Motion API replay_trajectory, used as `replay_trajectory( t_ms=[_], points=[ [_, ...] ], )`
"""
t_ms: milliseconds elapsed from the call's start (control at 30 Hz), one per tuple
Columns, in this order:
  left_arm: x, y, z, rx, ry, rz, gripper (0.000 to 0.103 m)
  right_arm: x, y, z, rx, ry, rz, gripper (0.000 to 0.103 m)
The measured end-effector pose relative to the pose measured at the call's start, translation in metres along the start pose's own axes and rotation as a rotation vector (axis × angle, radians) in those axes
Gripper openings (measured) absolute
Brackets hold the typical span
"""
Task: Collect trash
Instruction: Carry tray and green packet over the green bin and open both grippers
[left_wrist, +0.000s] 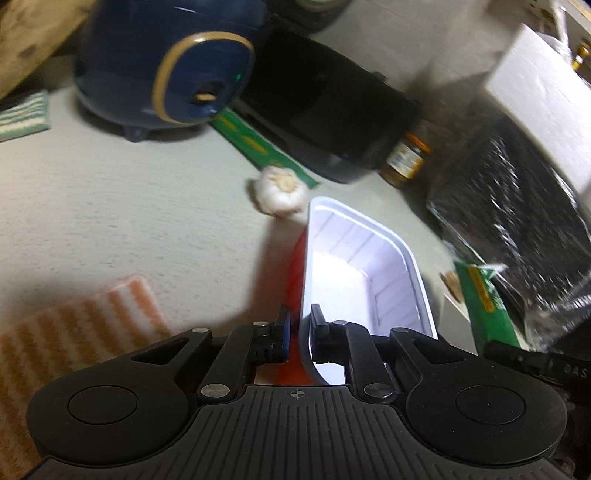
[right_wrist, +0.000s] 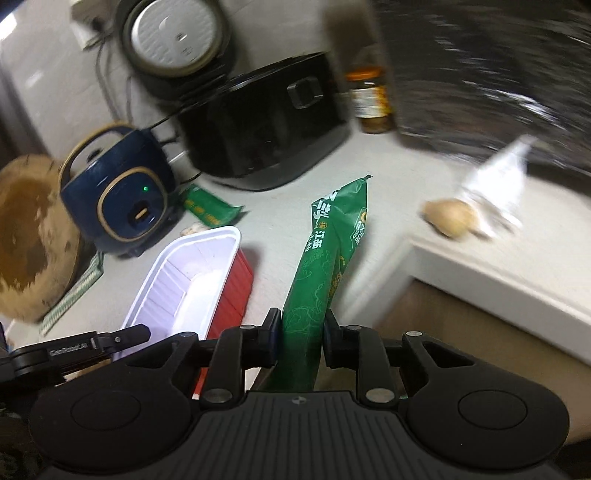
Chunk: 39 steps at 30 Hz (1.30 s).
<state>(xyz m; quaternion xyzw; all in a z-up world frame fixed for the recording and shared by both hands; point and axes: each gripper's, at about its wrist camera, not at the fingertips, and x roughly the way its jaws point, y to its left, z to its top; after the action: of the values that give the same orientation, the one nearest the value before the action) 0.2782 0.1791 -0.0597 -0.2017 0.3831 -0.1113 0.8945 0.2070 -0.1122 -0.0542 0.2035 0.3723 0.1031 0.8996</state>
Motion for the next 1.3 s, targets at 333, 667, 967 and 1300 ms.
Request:
replay_trajectory(
  t_ms=[333, 667, 967, 1300],
  points=[
    [-0.014, -0.051, -0.029, 0.111, 0.028, -0.066, 0.013, -0.06, -0.052, -0.055, 0.1, -0.045, -0.125, 0.022],
    [-0.013, -0.124, -0.09, 0.199, 0.116, -0.082, 0.012, -0.09, -0.119, -0.107, 0.176, 0.012, -0.09, 0.022],
    [0.019, -0.15, -0.158, 0.22, 0.302, -0.021, 0.012, -0.101, -0.184, -0.141, 0.232, 0.048, -0.104, 0.022],
    [0.107, -0.09, -0.26, 0.099, 0.497, 0.197, 0.013, -0.082, -0.233, -0.185, 0.219, 0.18, -0.161, 0.022]
  ],
)
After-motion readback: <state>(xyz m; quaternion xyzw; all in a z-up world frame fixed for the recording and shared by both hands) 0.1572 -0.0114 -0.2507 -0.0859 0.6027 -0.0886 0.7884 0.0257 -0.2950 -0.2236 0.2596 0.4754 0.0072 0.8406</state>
